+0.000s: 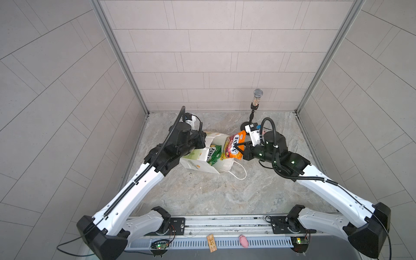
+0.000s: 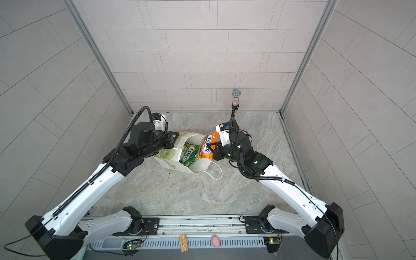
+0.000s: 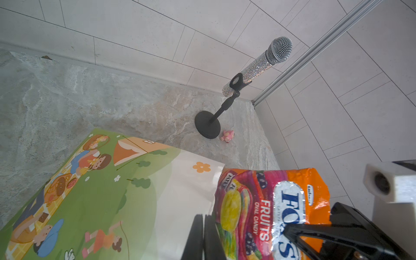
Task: Take the snacks out of the paper bag
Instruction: 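Pull the orange packet out of the bag with the right gripper, then lower the orange packet onto the table near the pink toy with the right gripper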
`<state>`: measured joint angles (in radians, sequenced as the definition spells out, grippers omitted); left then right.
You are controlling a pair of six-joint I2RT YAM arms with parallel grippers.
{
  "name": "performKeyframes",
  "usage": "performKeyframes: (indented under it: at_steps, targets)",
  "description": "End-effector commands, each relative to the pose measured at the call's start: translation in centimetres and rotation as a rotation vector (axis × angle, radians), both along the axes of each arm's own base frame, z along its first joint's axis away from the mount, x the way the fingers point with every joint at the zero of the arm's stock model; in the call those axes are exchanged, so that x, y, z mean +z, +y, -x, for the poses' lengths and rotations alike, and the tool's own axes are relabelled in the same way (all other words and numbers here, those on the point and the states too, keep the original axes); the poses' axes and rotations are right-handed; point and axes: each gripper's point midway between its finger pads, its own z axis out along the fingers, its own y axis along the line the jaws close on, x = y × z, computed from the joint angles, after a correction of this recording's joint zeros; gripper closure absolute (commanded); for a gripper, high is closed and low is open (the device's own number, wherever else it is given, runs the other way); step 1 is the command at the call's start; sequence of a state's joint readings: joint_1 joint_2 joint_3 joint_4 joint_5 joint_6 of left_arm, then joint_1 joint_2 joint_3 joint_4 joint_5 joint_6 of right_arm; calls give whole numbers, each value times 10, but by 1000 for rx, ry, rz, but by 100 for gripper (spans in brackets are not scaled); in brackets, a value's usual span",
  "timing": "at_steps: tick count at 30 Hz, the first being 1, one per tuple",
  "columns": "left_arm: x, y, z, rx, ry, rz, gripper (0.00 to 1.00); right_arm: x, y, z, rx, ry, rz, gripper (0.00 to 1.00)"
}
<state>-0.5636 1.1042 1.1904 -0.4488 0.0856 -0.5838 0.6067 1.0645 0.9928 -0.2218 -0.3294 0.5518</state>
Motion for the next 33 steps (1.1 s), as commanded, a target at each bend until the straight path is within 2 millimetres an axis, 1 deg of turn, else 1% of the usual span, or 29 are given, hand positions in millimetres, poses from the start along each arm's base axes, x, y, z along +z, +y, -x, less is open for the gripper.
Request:
performKeyframes:
  at_steps: [1,3,6,8,11,14,17,19,21,27,33]
  targets:
    - [2,3,3,8,-8,1,100,17,-31,-3,-84,-51,35,100]
    - [3,2,3,6,-8,2,100,18,-48,-3,-124,-49,42,100]
    - [2,3,3,9,-7,0,100,11,-75,-7,-195,-26,76,100]
    - [1,2,3,5,-4,0,100,3,-94,-11,-249,-4,93,100]
    - [0,0,3,-3,-3,2,100,-12,-117,-16,-307,32,118,100]
    - [0,-1,3,-11,-3,5,100,-28,-134,-23,-343,72,142,100]
    - [1,-3,4,-19,-6,8,100,-45,-142,-32,-348,111,169,100]
    - [1,-2,4,-20,-7,8,100,-56,-143,-39,-336,125,192,100]
    - [2,-2,4,-19,-8,11,100,-68,-141,-48,-313,140,212,100]
    - [2,-2,5,-21,-8,11,100,-96,-118,-76,-204,197,177,100]
    - [3,-3,5,-23,-8,13,100,-116,-101,-99,-122,249,130,100]
